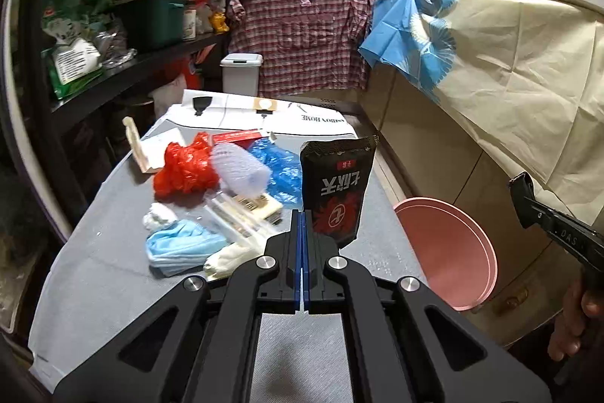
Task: Collect trash
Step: 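Carry the packet and rubber band in both tools over the pink bin, then open both tools to drop the packet and rubber band into the bin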
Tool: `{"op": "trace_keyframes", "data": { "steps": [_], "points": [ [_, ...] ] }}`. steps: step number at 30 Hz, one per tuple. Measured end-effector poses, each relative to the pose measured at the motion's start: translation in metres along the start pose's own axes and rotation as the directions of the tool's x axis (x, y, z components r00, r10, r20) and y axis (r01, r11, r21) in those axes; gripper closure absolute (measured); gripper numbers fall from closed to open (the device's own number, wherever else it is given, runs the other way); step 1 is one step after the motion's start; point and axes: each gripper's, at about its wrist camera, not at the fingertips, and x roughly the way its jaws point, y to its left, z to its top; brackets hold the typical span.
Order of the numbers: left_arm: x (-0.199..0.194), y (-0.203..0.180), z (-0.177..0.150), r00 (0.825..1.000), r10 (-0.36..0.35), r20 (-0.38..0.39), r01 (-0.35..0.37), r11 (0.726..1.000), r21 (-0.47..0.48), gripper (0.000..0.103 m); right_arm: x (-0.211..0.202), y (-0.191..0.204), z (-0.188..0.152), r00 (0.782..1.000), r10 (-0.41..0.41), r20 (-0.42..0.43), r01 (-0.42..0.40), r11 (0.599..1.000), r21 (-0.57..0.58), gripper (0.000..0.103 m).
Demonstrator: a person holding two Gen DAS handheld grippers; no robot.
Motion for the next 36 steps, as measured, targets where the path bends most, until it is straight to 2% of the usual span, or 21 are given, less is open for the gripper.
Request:
{"op": "trace_keyframes", "data": {
  "steps": [9,18,24,30,34,36],
  "points": [
    [0.029,-0.042,0.013,0.997,-0.075,-0.017,0.075,0.996,0.043,0.103,0.021,-0.028,-0.003,0.999,-0.033,-0.031,0.034,0.998,0.057,0.093],
    [0.082,-0.102,0.019,0.983,-0.17,-0.065,0.176,0.979,0.1,0.103,0.048,-0.041,-0.009,0.996,-0.051,-0.078,0.058,0.994,0.093,0.093],
    [0.123,-0.127,0.013,0.973,-0.191,-0.128,0.206,0.971,0.119,0.103,0.066,-0.049,-0.008,0.993,-0.058,-0.104,0.07,0.991,0.116,0.093],
    [0.146,-0.14,0.007,0.961,-0.213,-0.177,0.238,0.961,0.137,0.103,0.082,-0.055,-0.006,0.989,-0.068,-0.128,0.085,0.987,0.134,0.092],
    [0.154,-0.145,0.003,0.948,-0.235,-0.217,0.268,0.954,0.137,0.103,0.087,-0.058,-0.007,0.987,-0.08,-0.139,0.1,0.985,0.143,0.087],
    [0.162,-0.147,0.0,0.932,-0.249,-0.261,0.289,0.949,0.128,0.102,0.09,-0.06,-0.007,0.985,-0.092,-0.148,0.114,0.982,0.148,0.075]
  ]
}}
